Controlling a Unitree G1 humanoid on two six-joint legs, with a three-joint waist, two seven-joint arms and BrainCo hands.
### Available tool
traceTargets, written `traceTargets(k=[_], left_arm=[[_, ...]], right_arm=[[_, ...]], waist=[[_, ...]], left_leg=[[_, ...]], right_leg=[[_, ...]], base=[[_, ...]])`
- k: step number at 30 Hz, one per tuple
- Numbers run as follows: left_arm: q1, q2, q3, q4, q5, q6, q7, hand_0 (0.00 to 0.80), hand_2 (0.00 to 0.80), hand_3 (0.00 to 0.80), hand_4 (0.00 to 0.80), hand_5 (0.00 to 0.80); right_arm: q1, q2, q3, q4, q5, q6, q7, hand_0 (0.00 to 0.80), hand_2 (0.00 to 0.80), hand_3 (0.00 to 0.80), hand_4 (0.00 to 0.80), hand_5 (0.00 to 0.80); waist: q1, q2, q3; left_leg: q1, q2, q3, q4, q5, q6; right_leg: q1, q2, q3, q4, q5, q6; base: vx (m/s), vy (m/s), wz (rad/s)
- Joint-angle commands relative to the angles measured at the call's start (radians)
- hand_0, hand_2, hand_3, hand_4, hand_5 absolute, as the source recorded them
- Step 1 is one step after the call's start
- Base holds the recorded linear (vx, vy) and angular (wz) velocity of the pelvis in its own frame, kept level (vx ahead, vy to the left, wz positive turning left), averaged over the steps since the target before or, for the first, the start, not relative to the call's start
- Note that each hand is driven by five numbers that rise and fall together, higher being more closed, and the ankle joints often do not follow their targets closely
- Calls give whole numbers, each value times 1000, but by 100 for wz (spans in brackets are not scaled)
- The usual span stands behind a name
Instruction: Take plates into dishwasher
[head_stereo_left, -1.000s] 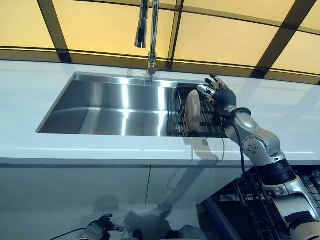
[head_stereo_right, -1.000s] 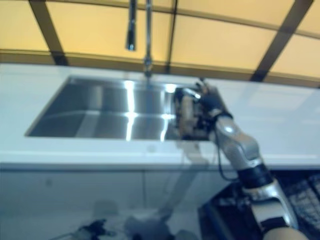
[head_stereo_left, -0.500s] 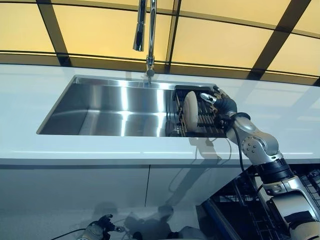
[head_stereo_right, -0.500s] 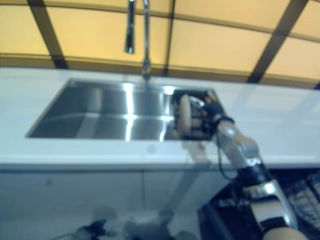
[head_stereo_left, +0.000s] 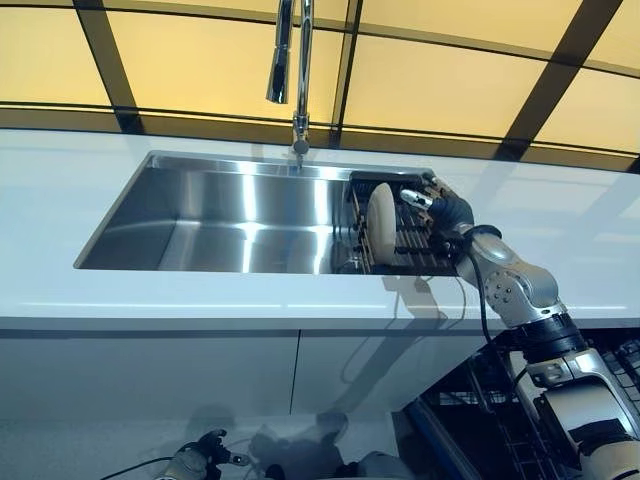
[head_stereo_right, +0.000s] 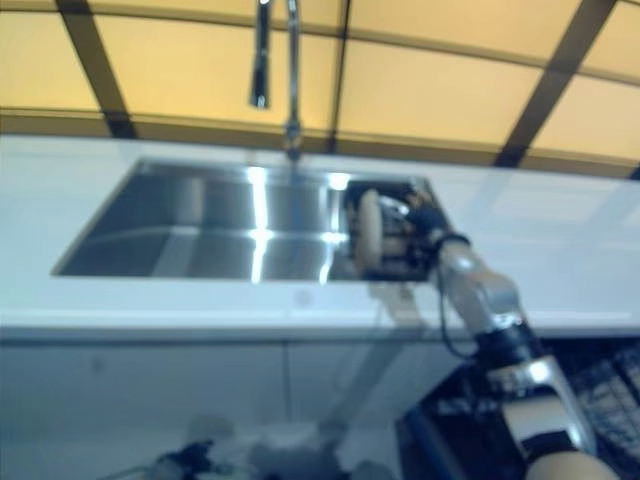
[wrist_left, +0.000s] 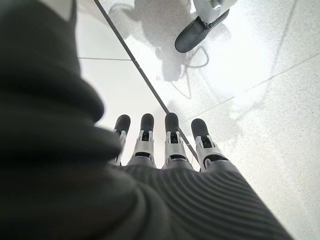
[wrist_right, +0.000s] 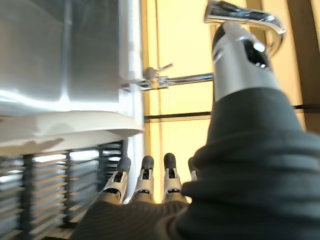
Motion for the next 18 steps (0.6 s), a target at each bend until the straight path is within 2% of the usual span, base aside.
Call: traceTargets(k=[1, 8, 18], left_arm=[[-38, -5, -14, 3, -4, -26, 1, 0, 0, 0, 0, 0], [-35, -4, -15, 8, -10, -32, 2, 0, 0, 0, 0, 0], [-37, -4, -14, 6, -8, -28, -2, 0, 0, 0, 0, 0]], right_arm=[[-131, -23, -77, -46, -17, -93, -31, 0, 0, 0, 0, 0], [-157, -40, -92, -64, 4, -110, -50, 0, 0, 0, 0, 0], [-151, -18, -50, -65, 34, -62, 32, 0, 0, 0, 0, 0]], waist=[[36, -2, -18], [36, -1, -24], [34, 2, -27]], left_leg=[[48, -104, -6, -9, -96, -21], [53, -105, -4, -9, -101, -21], [54, -106, -2, -9, -100, -21]], right_leg=[[-90, 27, -35, -71, 339, -4], [-87, 23, -38, -72, 339, -3], [-89, 21, -41, -75, 341, -4]], base=[[0, 0, 0], [0, 0, 0], [0, 0, 0]])
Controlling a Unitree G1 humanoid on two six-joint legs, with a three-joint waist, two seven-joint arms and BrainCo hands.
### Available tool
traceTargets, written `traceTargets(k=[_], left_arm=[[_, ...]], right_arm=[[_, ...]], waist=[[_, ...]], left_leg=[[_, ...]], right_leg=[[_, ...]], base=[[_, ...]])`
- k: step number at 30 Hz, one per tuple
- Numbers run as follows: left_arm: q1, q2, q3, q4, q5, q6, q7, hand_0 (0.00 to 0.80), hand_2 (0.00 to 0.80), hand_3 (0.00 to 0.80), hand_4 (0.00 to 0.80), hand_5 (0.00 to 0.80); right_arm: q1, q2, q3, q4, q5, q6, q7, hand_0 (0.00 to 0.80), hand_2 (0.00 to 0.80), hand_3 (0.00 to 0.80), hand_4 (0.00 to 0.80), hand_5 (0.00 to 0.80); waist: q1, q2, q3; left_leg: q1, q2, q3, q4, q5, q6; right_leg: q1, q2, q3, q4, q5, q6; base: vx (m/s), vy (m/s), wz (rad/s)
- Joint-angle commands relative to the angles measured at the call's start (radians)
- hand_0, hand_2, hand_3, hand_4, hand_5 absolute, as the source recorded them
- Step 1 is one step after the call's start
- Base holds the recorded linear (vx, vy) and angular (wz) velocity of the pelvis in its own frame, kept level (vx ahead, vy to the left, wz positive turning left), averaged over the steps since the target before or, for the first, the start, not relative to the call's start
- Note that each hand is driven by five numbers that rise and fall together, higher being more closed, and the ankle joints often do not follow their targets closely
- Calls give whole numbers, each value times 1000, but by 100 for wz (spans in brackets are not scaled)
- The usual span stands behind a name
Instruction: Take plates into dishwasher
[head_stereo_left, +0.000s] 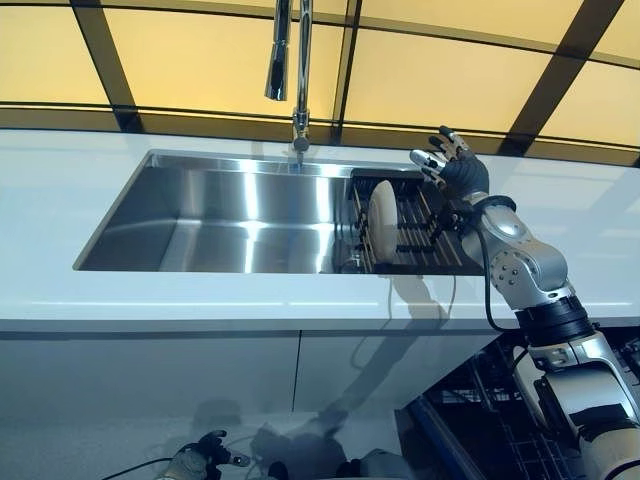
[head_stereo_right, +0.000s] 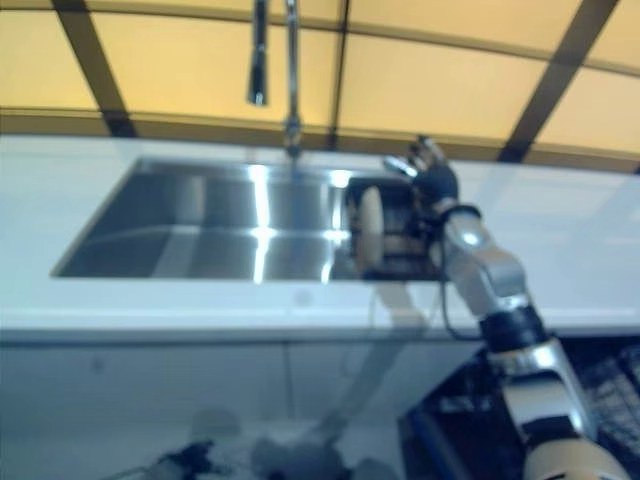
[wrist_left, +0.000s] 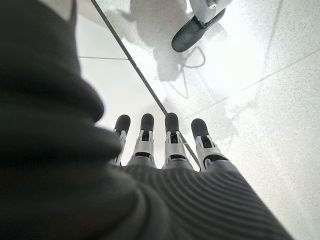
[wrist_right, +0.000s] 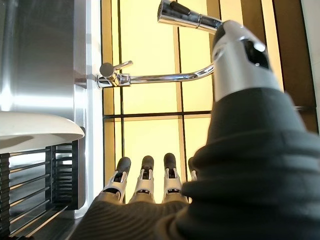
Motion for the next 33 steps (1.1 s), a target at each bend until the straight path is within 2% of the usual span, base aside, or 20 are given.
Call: traceTargets(k=[1, 18, 33], left_arm=[[-40, -5, -15, 7, -9, -26, -2, 0, 0, 0, 0, 0], [-59, -23, -32, 2, -16, -7, 1, 0, 0, 0, 0, 0], [-65, -27, -36, 5, -15, -4, -1, 0, 0, 0, 0, 0]], right_arm=[[-82, -1, -34, -31, 32, -33, 43, 0, 0, 0, 0, 0], [-42, 65, 1, 26, -18, -61, 75, 0, 0, 0, 0, 0], [-30, 98, 13, 78, 2, -52, 99, 0, 0, 0, 0, 0]], waist=[[34, -12, -36], [44, -5, -29], [48, 0, -30]], left_leg=[[51, -106, -2, -5, -100, -21], [52, -107, -10, -5, -97, -23], [53, -106, -12, -5, -95, -23]], right_leg=[[-84, 25, -39, -85, 342, -3], [-80, 15, -48, -92, 353, 4], [-77, 12, -53, -84, 356, 7]], base=[[0, 0, 0], [-2, 0, 0], [0, 0, 0]])
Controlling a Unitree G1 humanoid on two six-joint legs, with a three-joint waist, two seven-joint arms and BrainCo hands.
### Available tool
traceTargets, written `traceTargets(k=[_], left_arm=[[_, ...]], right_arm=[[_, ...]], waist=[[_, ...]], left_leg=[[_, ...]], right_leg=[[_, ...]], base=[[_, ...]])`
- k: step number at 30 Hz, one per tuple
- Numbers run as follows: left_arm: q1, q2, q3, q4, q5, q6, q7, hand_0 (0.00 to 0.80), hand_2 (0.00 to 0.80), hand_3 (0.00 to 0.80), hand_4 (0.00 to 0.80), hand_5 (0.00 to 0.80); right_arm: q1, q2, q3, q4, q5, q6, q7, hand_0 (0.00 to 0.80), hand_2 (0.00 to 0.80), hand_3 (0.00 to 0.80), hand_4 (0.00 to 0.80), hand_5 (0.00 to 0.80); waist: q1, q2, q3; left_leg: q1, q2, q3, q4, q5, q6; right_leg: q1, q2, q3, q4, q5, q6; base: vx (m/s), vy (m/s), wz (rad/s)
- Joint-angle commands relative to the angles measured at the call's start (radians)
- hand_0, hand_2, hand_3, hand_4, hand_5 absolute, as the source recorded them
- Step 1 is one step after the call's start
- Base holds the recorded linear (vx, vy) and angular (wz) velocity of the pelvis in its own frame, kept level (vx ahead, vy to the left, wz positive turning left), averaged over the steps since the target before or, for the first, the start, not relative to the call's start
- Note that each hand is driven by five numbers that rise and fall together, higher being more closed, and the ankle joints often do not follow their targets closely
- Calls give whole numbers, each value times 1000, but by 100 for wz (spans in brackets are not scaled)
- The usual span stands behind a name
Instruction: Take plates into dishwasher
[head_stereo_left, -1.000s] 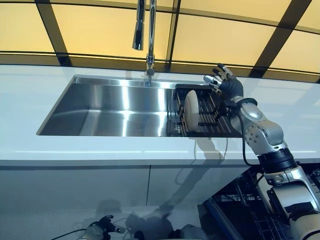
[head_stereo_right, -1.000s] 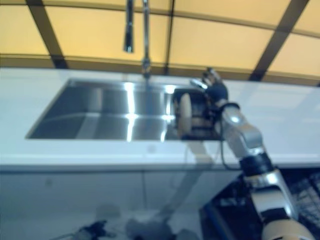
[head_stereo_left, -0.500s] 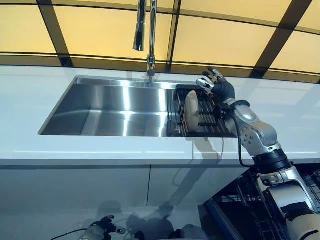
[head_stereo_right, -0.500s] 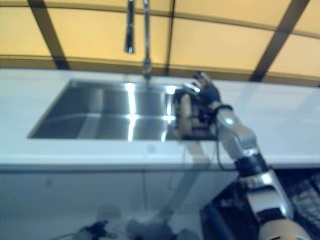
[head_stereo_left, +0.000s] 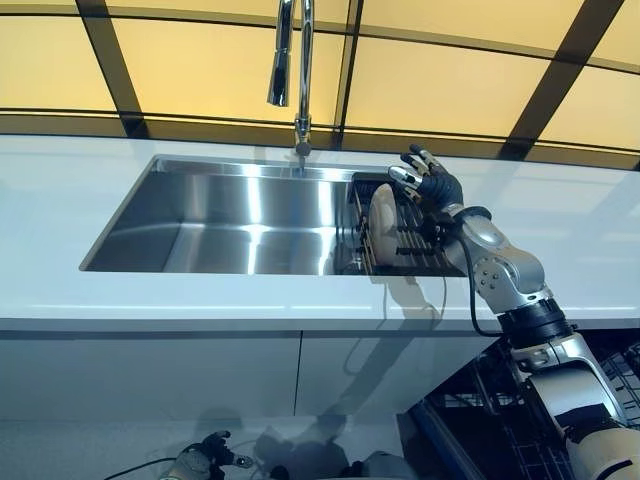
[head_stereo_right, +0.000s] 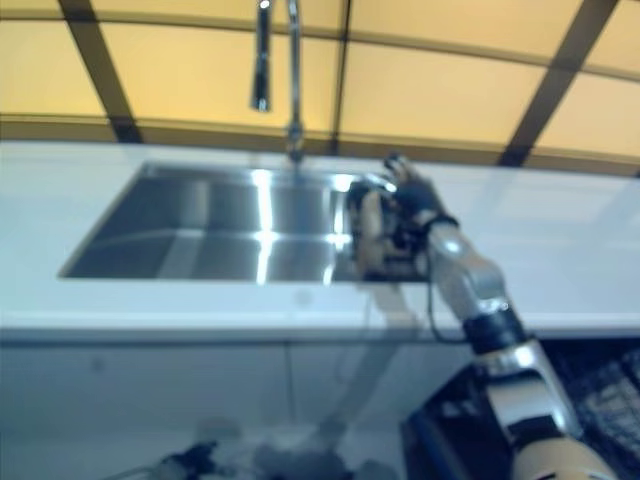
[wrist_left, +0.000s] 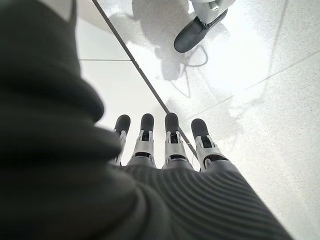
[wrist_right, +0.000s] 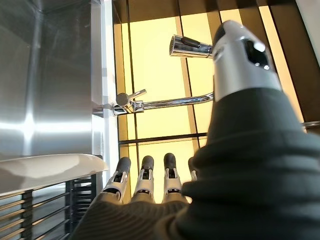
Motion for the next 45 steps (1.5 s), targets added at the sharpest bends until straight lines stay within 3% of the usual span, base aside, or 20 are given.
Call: traceTargets(k=[1, 15, 25, 28, 34, 45], left_arm=[[-63, -16, -18, 6, -14, -10, -1, 0, 0, 0, 0, 0], [-67, -16, -19, 1, -12, -7, -1, 0, 0, 0, 0, 0], [-68, -19, -21, 5, -18, -6, -1, 0, 0, 0, 0, 0], [-61, -20, -21, 10, -12, -16, 3, 0, 0, 0, 0, 0], [-54, -22, -22, 12, -11, -23, 6, 0, 0, 0, 0, 0], [-50, -19, -22, 18, -6, -27, 0, 0, 0, 0, 0, 0]], right_arm=[[-28, 10, -15, -12, 1, -56, 28, 0, 0, 0, 0, 0], [-11, 10, -7, 25, -36, -38, 54, 0, 0, 0, 0, 0], [-24, -2, -34, 40, -52, -100, 29, 0, 0, 0, 0, 0], [-38, -4, -41, 4, -39, -138, 58, 0, 0, 0, 0, 0], [-66, -5, -64, -81, -23, -179, 7, 0, 0, 0, 0, 0], [-118, -18, -73, -144, -6, -122, -109, 0, 0, 0, 0, 0]], waist=[[46, -3, -15], [46, -1, -8], [49, 0, -9], [51, -1, -8], [53, -2, -8], [51, -4, -14]], left_leg=[[48, -105, -7, -9, -95, -23], [49, -105, -6, -9, -95, -24], [50, -103, -7, -9, -98, -23], [52, -102, -8, -9, -99, -23], [53, -102, -10, -9, -101, -23], [59, -101, -3, -9, -105, -23]], right_leg=[[-80, 20, -46, -99, 356, 8], [-81, 14, -46, -96, 362, 12], [-81, 10, -46, -94, 360, 14], [-82, 8, -49, -92, 361, 14], [-82, 6, -50, -89, 362, 16], [-84, 4, -52, -87, 366, 19]], base=[[0, 0, 0], [0, 0, 0], [0, 0, 0], [0, 0, 0], [0, 0, 0], [0, 0, 0]])
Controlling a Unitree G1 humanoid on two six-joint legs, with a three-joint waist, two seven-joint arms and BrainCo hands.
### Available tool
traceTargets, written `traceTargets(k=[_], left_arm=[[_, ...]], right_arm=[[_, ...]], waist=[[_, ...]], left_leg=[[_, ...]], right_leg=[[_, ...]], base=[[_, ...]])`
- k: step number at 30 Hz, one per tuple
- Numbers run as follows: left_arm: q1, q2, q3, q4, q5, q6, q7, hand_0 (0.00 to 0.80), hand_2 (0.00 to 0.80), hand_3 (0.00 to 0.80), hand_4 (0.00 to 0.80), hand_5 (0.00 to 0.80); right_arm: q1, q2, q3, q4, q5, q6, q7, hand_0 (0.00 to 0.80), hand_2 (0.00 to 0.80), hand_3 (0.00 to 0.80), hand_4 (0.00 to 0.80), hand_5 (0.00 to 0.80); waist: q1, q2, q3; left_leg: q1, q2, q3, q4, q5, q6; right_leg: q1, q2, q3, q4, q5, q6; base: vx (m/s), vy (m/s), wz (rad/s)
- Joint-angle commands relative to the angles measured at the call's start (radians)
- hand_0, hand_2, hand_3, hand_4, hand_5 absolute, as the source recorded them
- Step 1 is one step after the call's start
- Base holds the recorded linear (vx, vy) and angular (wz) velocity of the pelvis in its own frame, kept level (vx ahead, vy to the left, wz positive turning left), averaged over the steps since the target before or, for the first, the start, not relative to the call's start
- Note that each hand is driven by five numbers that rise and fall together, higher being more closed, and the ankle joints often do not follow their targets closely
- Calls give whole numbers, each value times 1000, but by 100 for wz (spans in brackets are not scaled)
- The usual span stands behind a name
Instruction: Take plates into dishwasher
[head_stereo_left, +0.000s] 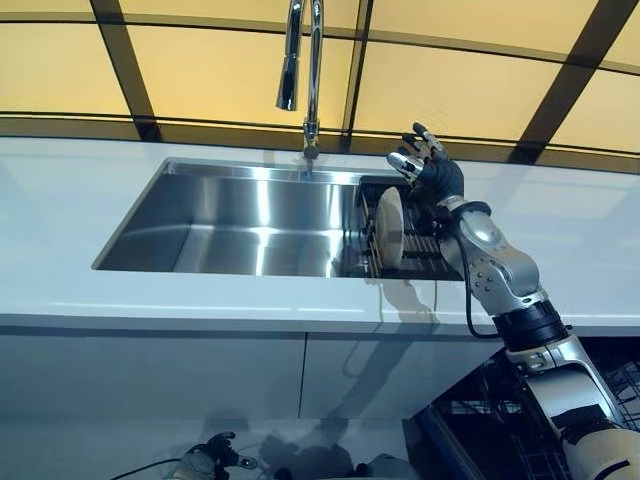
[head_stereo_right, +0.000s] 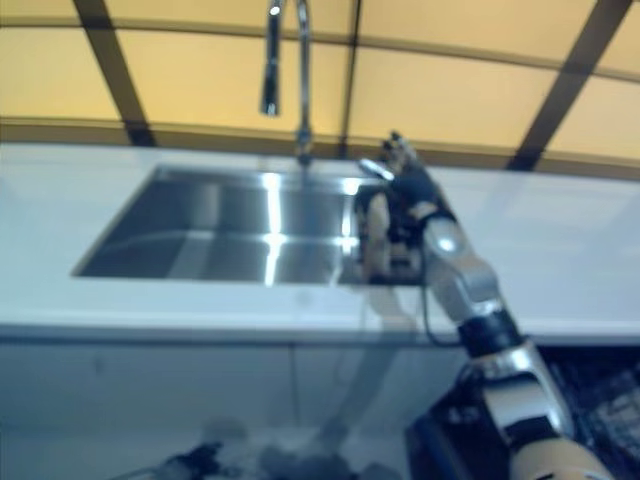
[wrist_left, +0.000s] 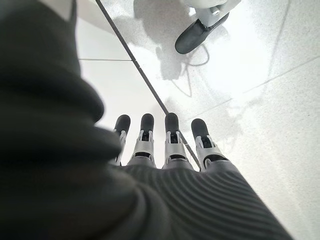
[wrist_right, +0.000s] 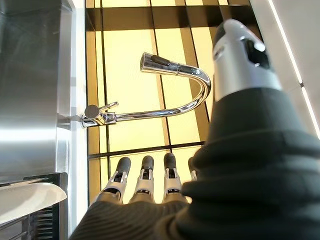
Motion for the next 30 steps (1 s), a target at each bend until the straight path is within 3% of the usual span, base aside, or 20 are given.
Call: traceTargets(k=[1, 6, 30], left_arm=[[-50, 3, -14, 7, -5, -24, -1, 0, 0, 0, 0, 0], [-54, 7, -9, 1, -8, -11, -4, 0, 0, 0, 0, 0], [-51, 18, -12, -10, -11, -1, -8, 0, 0, 0, 0, 0]], right_arm=[[-118, -22, -77, -39, 14, -11, -37, 0, 0, 0, 0, 0], [-111, -52, -61, 19, 20, 43, -23, 0, 0, 0, 0, 0], [-126, -104, -43, 188, 6, 115, 72, 0, 0, 0, 0, 0]], waist=[[26, -23, -13], [22, -25, -14], [33, -27, -1]], left_leg=[[53, -102, 0, -2, -104, -23], [54, -101, 5, -2, -103, -23], [55, -104, -11, -2, -100, -23]], right_leg=[[-81, 11, -33, -101, 366, 18], [-82, 12, -30, -101, 367, 17], [-81, 11, -33, -91, 362, 13]], base=[[0, 0, 0], [0, 0, 0], [0, 0, 0]])
